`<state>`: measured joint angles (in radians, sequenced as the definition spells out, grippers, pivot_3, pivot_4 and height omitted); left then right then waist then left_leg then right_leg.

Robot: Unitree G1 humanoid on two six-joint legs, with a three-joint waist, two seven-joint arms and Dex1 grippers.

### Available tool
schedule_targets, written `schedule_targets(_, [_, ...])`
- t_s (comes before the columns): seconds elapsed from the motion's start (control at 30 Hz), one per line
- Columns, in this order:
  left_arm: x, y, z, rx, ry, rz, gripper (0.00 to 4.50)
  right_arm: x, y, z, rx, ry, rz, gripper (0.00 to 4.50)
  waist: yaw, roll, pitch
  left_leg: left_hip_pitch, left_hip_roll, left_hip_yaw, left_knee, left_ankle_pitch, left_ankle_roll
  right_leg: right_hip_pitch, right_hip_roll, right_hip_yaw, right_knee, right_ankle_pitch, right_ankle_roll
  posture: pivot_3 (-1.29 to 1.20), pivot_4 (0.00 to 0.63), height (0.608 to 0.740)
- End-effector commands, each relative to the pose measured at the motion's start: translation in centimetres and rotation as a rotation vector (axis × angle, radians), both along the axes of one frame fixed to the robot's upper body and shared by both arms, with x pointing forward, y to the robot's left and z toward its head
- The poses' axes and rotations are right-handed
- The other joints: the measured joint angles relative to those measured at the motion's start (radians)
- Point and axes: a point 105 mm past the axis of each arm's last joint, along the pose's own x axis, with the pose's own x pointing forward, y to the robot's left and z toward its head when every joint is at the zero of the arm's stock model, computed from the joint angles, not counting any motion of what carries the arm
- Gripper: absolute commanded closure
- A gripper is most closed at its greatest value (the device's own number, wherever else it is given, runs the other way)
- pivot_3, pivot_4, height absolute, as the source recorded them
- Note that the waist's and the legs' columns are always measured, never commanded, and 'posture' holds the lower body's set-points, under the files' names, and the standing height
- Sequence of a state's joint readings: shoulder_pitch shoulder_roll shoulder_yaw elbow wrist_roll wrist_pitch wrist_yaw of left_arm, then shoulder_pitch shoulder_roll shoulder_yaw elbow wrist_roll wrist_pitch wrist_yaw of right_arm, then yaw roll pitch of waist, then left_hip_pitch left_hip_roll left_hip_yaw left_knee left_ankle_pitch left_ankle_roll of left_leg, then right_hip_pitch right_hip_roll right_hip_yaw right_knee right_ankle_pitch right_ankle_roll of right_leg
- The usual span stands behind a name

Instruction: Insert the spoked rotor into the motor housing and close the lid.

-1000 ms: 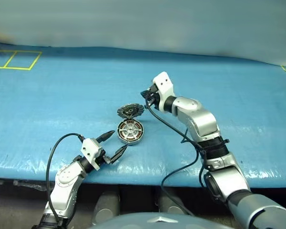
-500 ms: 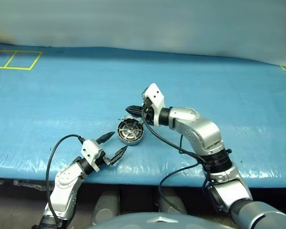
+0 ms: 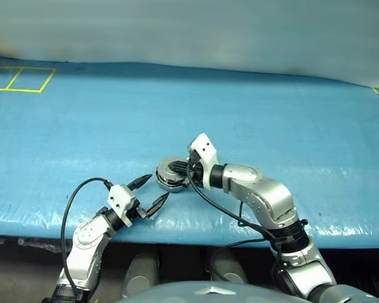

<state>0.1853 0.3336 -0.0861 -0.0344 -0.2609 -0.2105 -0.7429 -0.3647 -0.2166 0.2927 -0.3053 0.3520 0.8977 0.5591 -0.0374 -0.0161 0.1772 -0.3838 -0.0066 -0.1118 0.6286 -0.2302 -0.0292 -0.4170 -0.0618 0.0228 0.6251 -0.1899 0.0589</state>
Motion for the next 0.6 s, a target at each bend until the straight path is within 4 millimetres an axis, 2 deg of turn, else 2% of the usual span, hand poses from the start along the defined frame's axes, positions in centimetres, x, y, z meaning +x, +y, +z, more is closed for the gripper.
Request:
schedule_targets(0.03, [0.0,-0.3,0.4,-0.009,-0.020,-0.011,0.48,-0.2,0.1,0.1,0.015,-0.007,-0.010,4.47,0.000,0.000,0.000,0.000,0.000,0.000,0.000,0.000,0.000,0.000,0.000,0.000,0.000,0.000,0.000,0.00,0.150,0.740])
schedule_targets(0.37, [0.0,-0.3,0.5,-0.009,-0.022,-0.013,0.48,-0.7,-0.3,-3.3,-0.035,0.084,-0.029,4.47,-0.001,0.000,-0.001,0.001,0.000,0.000,0.000,0.000,0.000,0.001,0.000,0.000,0.000,0.000,0.000,0.00,0.150,0.740])
schedule_targets(0.5, [0.0,-0.2,0.6,-0.007,-0.024,-0.009,0.48,-1.0,-0.2,-3.8,-0.040,0.090,-0.016,4.47,-0.001,-0.001,-0.001,0.002,0.000,0.000,0.000,0.000,0.000,0.002,0.000,0.000,0.000,0.000,0.000,0.00,0.150,0.740])
schedule_targets(0.6, [0.0,-0.1,0.6,-0.006,-0.026,-0.005,0.48,-1.1,0.1,-3.4,-0.015,0.065,0.013,4.47,-0.001,-0.001,-0.001,0.003,0.000,0.000,0.000,0.000,0.000,0.002,0.000,0.000,0.000,0.000,0.000,0.00,0.150,0.740])
